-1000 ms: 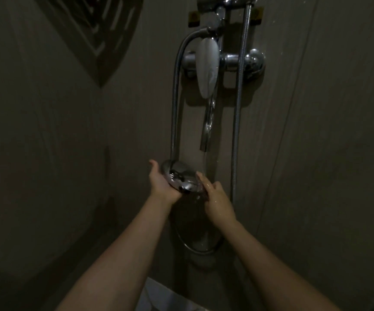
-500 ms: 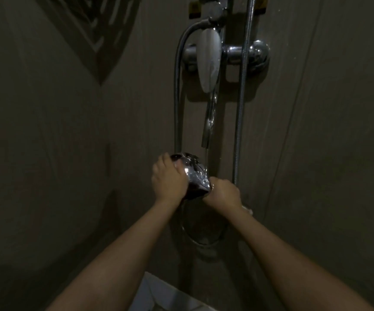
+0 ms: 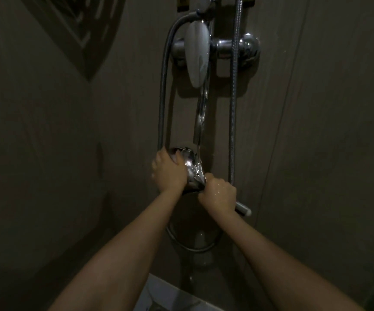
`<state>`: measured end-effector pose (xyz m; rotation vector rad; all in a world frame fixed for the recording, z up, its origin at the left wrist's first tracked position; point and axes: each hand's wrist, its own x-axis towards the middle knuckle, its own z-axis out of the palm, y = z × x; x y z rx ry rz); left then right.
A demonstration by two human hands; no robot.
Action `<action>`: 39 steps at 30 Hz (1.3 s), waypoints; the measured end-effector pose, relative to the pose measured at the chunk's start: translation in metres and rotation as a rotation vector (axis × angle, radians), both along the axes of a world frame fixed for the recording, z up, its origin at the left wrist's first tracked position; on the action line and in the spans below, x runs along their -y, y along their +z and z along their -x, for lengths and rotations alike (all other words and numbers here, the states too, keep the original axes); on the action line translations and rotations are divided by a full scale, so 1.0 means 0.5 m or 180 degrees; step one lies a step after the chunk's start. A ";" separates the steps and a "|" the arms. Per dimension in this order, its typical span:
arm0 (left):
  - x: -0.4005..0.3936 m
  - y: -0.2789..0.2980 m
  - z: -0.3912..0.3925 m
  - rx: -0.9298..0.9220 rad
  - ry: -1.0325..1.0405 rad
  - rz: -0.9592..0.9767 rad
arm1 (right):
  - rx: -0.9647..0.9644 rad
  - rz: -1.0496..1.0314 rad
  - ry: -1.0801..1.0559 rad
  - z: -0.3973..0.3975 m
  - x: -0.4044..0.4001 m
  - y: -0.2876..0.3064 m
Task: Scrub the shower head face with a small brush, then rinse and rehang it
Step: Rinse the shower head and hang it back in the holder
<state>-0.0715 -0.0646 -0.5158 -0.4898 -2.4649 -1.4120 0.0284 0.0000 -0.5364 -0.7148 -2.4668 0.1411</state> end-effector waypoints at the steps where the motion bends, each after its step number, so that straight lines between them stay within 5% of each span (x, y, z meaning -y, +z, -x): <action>1: -0.005 -0.002 -0.016 -0.0430 -0.0028 0.0303 | -0.0069 0.0015 -0.0022 0.003 -0.001 0.001; 3: -0.005 -0.015 -0.039 -0.1444 -0.0444 0.0822 | -0.0186 0.0029 0.0047 0.007 0.001 0.012; 5: -0.003 -0.018 -0.020 -0.1747 -0.0769 0.0925 | -0.0139 -0.0035 0.0137 0.005 -0.003 0.021; 10: 0.025 0.010 0.037 0.1010 -0.0358 -0.0903 | 0.0390 -0.0465 0.0243 -0.025 0.003 0.013; 14: 0.016 0.001 0.031 0.2189 -0.0069 -0.2056 | 0.0159 -0.1011 0.0212 -0.007 0.007 -0.001; 18: 0.000 -0.004 0.021 0.3516 -0.0785 -0.2531 | 0.0335 -0.1205 0.0089 0.026 0.012 -0.011; 23: 0.047 0.022 -0.003 0.3315 -0.0973 -0.2687 | 0.0439 -0.1269 0.0526 0.023 0.039 -0.027; 28: 0.075 0.002 0.024 0.2655 -0.0418 -0.2753 | 0.0860 -0.0712 0.0543 0.033 0.026 -0.043; 34: 0.128 0.012 0.028 0.2023 -0.0264 -0.3225 | 0.1091 0.0783 0.0216 0.026 -0.027 -0.021; 39: 0.156 0.012 0.043 0.1911 0.0043 -0.3745 | 0.0481 0.2031 0.0561 0.034 -0.018 -0.017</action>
